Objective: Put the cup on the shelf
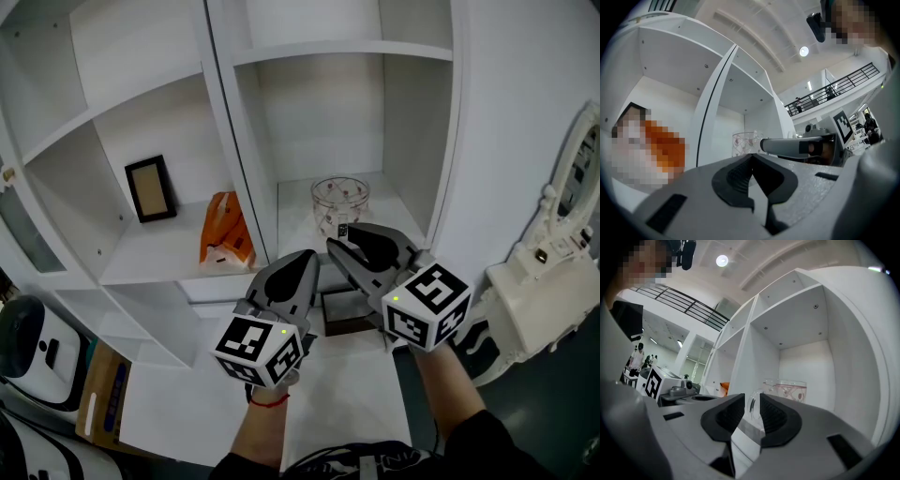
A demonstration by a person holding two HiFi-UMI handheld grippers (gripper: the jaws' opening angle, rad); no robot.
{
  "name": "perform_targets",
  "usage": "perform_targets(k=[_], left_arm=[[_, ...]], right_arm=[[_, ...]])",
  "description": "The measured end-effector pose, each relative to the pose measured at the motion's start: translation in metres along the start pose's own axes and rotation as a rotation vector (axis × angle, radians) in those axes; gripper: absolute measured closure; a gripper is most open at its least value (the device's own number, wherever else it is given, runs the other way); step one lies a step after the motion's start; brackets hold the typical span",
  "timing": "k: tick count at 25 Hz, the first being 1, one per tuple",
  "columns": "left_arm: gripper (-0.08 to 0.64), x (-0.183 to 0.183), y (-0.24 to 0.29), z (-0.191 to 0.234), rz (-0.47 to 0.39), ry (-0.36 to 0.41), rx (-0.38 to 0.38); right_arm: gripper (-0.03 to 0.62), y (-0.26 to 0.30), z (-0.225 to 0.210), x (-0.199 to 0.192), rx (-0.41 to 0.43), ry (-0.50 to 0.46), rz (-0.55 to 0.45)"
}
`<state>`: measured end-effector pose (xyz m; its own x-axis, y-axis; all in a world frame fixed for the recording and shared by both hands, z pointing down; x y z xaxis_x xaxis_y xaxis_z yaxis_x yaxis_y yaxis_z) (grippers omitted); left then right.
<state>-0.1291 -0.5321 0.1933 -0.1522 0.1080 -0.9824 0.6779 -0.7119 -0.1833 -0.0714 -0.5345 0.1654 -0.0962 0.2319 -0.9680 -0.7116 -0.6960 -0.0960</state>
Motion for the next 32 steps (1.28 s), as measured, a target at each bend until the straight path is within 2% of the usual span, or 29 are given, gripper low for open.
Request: perform_targets(k=[8, 11, 13, 17, 24, 32], left_arm=[[0.554, 0.001, 0.008, -0.016, -0.016, 0.011, -0.04], [0.554, 0.003, 0.012, -0.022, -0.016, 0.022, -0.055], [0.554, 0.005, 0.014, -0.025, -0.021, 0.027, -0.06], [0.554, 0.007, 0.019, -0.028, -0.026, 0.031, -0.067], [0.554, 0.005, 0.025, -0.028, -0.023, 0.03, -0.063], [0.554, 0.0, 0.035, -0.025, 0.017, 0.032, -0.076]], right_arm=[[0.514, -0.02, -0.003, -0.003, -0.049, -0.024, -0.016], [0.515, -0.025, -0.003, 0.0, -0.078, -0.064, -0.024], [0.563, -0.026, -0.001, 0.0, -0.084, -0.097, -0.021], [0.588, -0.023, 0.005, -0.004, -0.072, -0.127, 0.003], [0.588, -0.021, 0.0, -0.008, -0.094, -0.121, 0.004], [0.588, -0.014, -0.015, -0.014, -0.147, -0.103, 0.015]])
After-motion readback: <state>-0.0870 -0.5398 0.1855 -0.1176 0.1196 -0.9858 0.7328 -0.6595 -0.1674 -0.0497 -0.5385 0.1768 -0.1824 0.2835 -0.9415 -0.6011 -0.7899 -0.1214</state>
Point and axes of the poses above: the fingertips, and each gripper's own axes: y forward along the fingers, z to its left, x out of its top, the point moved 2 cm from there along -y, backward along the fingers, and after that the axes turned 4 degrees about -y, right-handed, at the moved point
